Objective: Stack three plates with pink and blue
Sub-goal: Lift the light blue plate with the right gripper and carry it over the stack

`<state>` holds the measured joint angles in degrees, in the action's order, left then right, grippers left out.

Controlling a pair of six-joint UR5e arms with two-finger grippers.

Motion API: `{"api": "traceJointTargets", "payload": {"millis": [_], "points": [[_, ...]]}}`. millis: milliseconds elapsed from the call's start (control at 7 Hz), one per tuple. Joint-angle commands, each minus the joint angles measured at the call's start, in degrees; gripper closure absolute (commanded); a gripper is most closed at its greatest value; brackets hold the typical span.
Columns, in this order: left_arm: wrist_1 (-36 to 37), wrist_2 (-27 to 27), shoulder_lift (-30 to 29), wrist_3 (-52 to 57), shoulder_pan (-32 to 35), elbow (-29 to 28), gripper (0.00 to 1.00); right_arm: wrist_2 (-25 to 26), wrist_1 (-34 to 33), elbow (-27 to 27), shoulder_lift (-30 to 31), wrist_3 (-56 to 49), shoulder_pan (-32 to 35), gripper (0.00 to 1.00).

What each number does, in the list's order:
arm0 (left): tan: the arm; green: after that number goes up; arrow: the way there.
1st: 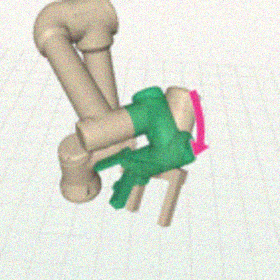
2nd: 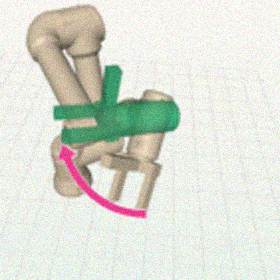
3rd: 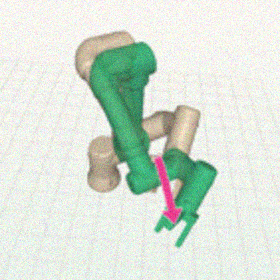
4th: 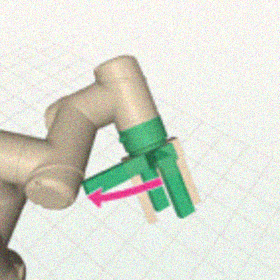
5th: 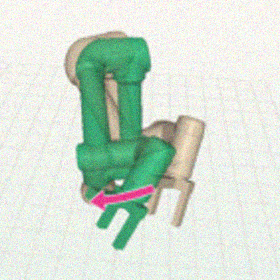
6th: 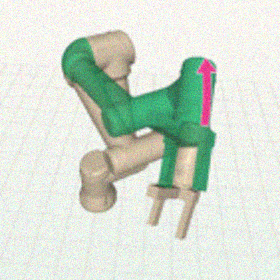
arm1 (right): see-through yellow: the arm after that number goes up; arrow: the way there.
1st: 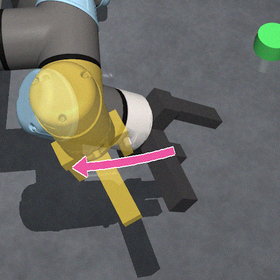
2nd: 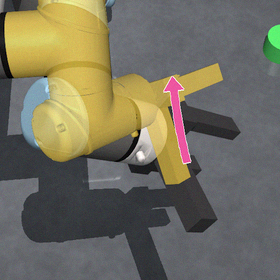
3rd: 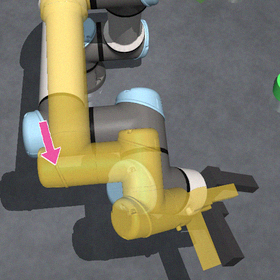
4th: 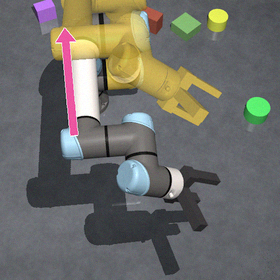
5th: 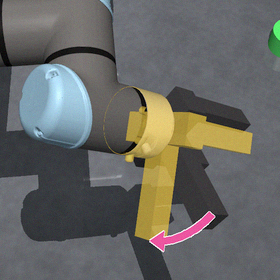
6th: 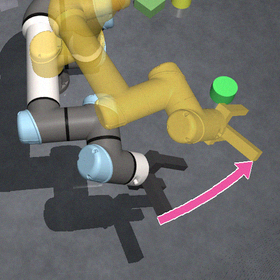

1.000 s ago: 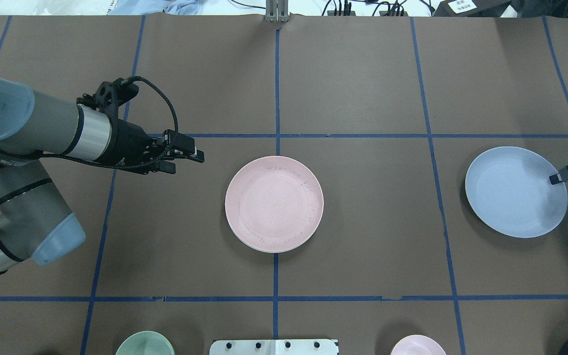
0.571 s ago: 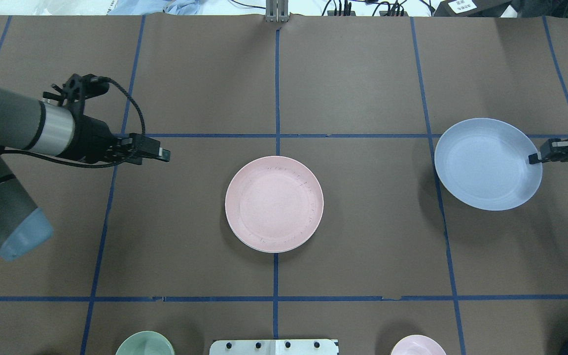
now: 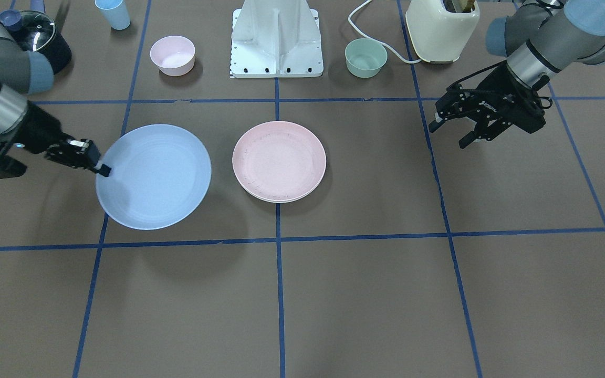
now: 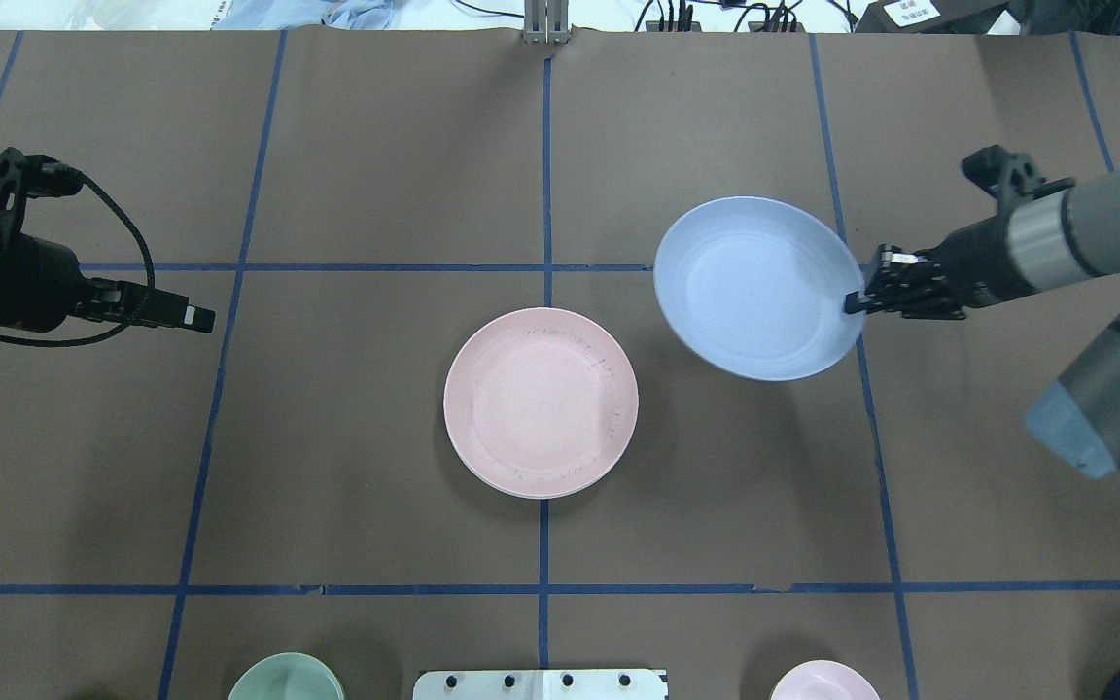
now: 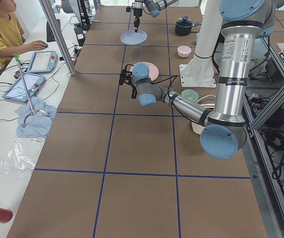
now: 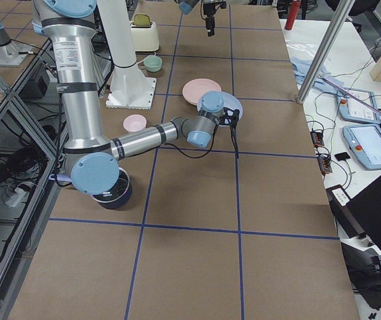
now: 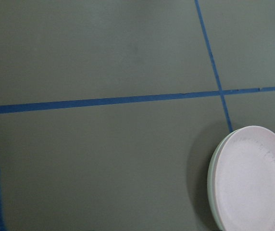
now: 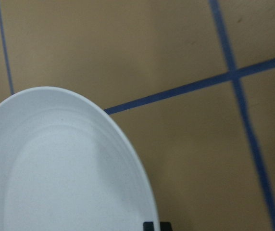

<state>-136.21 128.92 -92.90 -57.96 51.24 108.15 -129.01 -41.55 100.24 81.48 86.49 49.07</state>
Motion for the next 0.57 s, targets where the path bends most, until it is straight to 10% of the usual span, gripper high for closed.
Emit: {"api": "traceJointTargets", "payload": {"millis": [0, 429], "points": [[-0.1, 0.1, 0.4, 0.3, 0.1, 0.1, 0.09, 9.4, -9.3, 5.9, -6.4, 10.1, -11.1, 1.00], [-0.1, 0.0, 0.4, -0.2, 0.0, 0.1, 0.05, 23.6, -25.7, 9.2, -13.7, 10.1, -22.2, 1.00]]}}
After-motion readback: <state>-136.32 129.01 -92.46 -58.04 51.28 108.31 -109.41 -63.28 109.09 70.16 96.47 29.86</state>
